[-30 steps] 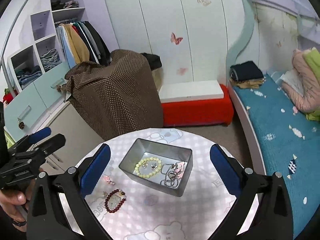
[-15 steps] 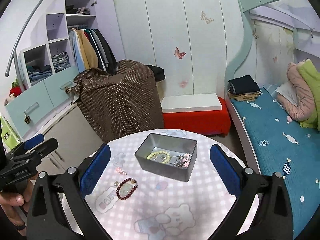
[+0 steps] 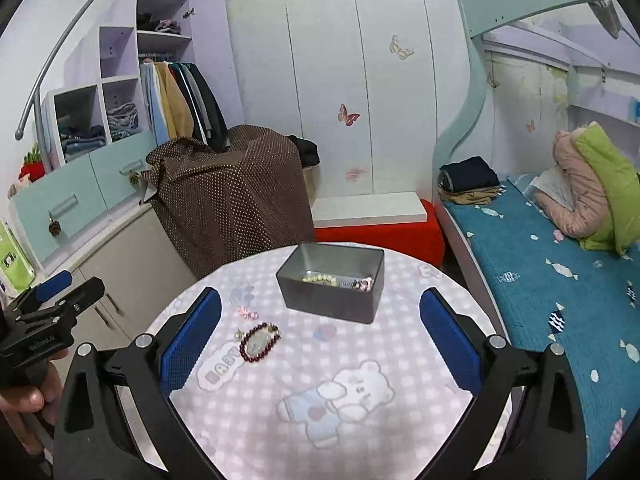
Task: Organize jewelry
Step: 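Withdraw both open tools from the grey box back over the table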
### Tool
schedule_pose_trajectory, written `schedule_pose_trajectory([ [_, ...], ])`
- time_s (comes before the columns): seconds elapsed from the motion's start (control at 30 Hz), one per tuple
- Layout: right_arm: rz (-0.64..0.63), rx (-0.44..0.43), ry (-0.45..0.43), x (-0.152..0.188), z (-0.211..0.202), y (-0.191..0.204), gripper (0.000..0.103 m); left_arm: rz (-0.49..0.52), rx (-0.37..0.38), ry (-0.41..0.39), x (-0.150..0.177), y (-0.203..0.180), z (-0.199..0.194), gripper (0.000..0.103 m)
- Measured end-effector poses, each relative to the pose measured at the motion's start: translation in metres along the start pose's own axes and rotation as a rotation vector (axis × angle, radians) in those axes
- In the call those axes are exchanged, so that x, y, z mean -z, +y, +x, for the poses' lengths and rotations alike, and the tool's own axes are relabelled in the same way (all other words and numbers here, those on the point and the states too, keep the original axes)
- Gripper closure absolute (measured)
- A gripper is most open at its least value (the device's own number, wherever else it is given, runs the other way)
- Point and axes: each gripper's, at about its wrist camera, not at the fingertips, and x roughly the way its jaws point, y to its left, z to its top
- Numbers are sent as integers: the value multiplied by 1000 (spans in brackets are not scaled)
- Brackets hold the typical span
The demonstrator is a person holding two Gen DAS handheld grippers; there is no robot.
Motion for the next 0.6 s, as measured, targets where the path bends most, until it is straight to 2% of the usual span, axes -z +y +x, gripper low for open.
schedule_pose_trajectory([
  [0.27,-38,6,25,16,4,13,7,5,-28,29,19,9,2,5],
  [0.6,-51,2,92,32,26,15,7,72,-30,151,50,-1,67,5],
])
